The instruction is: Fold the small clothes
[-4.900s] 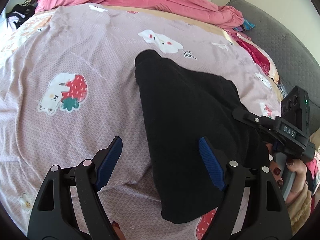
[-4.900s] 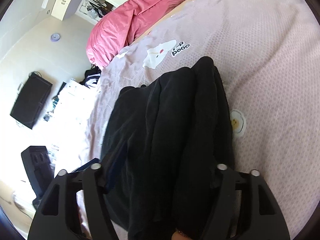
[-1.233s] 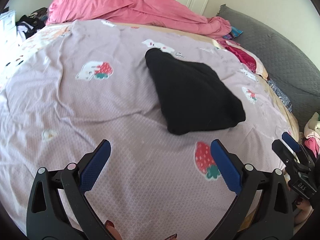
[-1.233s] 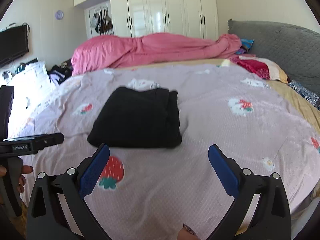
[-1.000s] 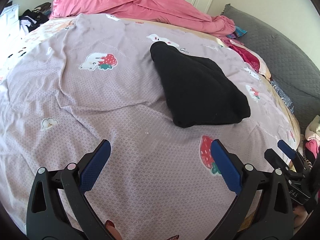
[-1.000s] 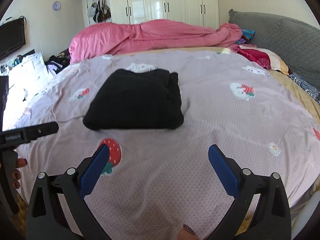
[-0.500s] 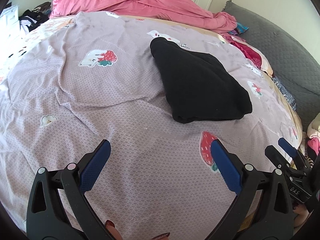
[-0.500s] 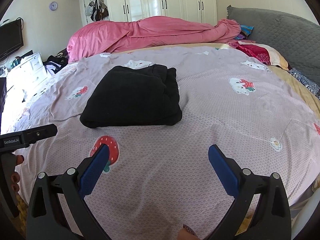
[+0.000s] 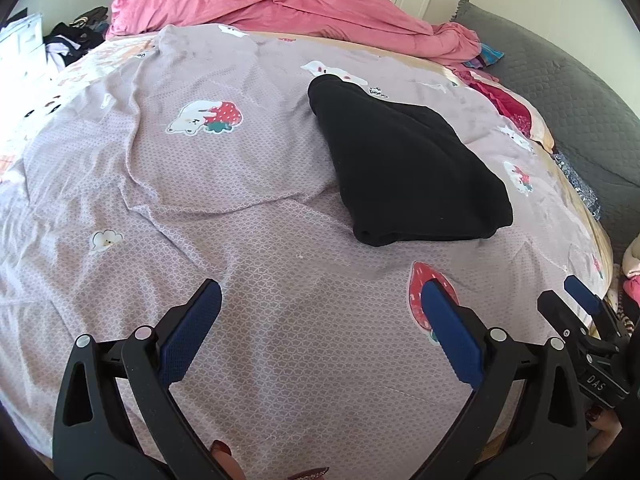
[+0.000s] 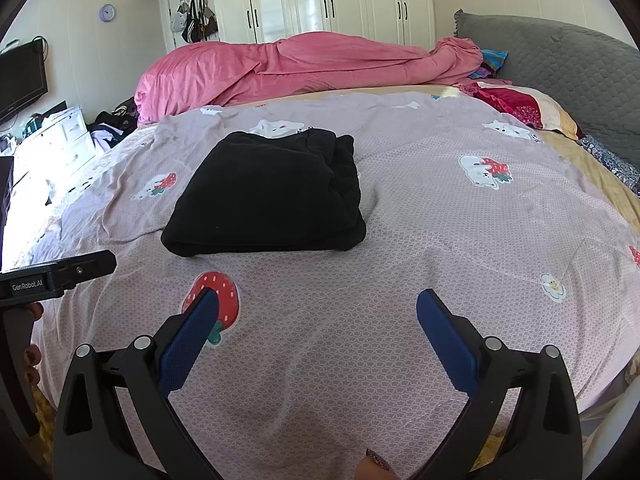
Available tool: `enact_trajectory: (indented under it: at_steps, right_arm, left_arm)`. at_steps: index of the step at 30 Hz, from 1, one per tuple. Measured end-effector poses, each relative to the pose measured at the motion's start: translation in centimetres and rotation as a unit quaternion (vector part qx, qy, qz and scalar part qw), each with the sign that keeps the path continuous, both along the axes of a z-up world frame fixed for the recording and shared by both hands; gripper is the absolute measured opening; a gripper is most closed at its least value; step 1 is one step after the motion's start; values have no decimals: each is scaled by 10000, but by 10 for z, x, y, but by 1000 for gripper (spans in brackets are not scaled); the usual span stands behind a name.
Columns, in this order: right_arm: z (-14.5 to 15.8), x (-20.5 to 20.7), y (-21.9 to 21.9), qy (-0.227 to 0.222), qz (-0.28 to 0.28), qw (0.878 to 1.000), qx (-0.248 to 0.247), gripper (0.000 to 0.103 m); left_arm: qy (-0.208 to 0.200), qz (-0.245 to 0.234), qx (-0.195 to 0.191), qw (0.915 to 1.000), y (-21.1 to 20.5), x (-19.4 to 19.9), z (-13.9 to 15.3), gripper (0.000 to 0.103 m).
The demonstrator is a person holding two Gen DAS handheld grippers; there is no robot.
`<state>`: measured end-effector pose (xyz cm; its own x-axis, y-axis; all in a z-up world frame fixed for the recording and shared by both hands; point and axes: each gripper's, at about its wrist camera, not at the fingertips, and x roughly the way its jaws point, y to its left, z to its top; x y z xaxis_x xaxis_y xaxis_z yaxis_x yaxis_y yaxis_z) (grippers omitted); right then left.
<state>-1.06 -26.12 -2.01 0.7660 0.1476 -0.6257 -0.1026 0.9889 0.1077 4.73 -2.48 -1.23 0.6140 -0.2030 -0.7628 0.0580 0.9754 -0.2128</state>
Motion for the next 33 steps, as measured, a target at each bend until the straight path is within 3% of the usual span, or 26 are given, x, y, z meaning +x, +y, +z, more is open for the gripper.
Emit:
enact_trajectory:
  at_steps: [33]
  right_arm:
    - [3,-2,-3,-56,-78,10000,-5,99]
  left_arm:
    - [11,38,163,9999,-1,-2,0,94]
